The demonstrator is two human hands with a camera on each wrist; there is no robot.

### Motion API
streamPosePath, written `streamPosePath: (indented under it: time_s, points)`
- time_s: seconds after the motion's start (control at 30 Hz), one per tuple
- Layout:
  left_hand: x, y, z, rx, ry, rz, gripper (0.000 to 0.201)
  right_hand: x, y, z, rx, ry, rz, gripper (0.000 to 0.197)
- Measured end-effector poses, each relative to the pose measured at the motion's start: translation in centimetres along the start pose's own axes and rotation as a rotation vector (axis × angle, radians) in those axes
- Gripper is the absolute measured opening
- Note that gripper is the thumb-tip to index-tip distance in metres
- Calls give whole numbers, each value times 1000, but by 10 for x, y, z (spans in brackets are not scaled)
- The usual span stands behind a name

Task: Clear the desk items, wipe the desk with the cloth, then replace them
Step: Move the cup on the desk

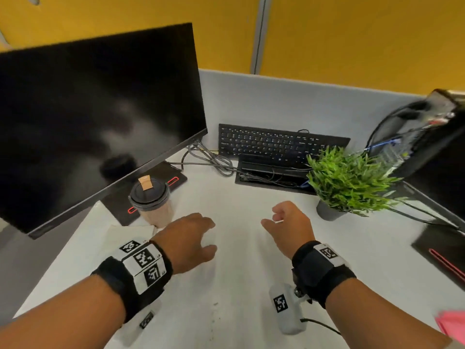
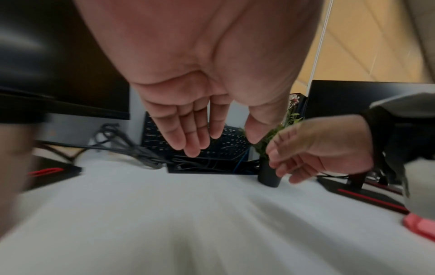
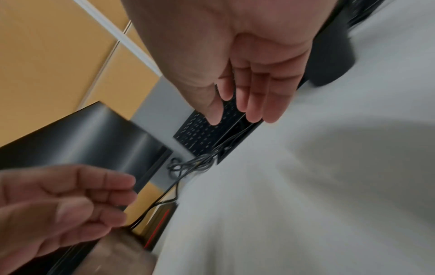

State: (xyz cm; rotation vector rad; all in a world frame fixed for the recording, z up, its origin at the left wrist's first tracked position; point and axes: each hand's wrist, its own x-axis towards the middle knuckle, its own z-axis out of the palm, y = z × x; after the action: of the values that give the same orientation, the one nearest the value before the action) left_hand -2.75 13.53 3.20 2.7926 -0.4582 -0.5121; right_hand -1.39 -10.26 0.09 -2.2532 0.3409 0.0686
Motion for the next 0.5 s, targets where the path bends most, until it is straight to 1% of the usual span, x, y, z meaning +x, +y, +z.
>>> streamPosePath:
  time_s: [0.13, 0.27, 0.33, 0.4, 0.43, 0.5]
  points:
    - [53, 75, 3, -84, 9, 55, 51, 12, 64, -49, 4, 39, 182, 27]
    - [103, 137, 22, -175, -52, 21, 50, 42, 114, -90, -47, 66, 338, 31]
    - [125, 157, 34, -214, -87, -25, 55, 59, 133, -105, -52, 45, 396, 42]
    - [146, 170, 45, -235, -120, -68, 62, 74, 147, -114, -32, 44, 420, 59]
    - [156, 175, 50, -240, -123, -82, 65, 81, 151, -117, -5, 59, 416, 65]
    - [174, 184, 57, -252, -124, -96, 70, 94, 157, -120, 0, 78, 388, 70]
